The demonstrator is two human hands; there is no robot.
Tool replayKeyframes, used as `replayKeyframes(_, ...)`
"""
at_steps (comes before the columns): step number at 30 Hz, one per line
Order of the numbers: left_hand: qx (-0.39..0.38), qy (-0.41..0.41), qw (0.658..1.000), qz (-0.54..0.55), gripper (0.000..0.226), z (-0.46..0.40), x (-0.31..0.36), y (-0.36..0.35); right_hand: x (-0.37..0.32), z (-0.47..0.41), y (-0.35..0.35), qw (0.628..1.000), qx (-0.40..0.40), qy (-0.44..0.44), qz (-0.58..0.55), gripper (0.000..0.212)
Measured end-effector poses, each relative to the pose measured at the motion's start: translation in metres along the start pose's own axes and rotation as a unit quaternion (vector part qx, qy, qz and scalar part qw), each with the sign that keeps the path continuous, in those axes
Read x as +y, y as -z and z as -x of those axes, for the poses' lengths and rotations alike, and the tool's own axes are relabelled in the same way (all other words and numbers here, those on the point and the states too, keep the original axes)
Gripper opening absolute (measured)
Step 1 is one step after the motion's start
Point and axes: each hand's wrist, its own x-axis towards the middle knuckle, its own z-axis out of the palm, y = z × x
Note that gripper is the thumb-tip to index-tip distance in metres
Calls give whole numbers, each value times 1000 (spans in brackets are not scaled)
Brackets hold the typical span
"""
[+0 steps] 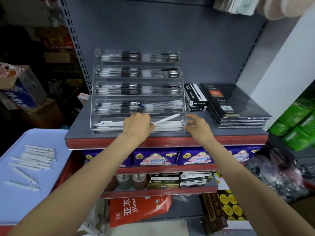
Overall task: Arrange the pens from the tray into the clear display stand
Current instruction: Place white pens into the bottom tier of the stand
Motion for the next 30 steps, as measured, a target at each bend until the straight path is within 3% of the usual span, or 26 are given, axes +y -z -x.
replayKeyframes(9, -10, 55, 991, 120, 26, 2, -14, -6, 2, 0, 1, 1000, -1, 12, 6, 43)
replayKeyframes(17, -49, 34, 982, 179, 22, 2, -19, -3, 4, 0, 1, 1000, -3, 15, 10, 42)
replayKeyframes(20, -53, 24, 980, 190, 24, 2, -21, -3, 3, 1, -2, 998, 31, 39, 43, 44)
replayKeyframes(24, -35, -8, 989, 142, 27, 3, -23, -2, -2, 2, -6, 985, 49, 122, 109, 48)
replayKeyframes(27, -19, -39, 998, 52, 29, 3, -20, 0, 0, -1, -7, 987, 28, 112, 112, 53)
replayKeyframes(30, -37, -41, 998, 38, 28, 2, -17, 1, 3, -1, -6, 993, 27, 90, 77, 69)
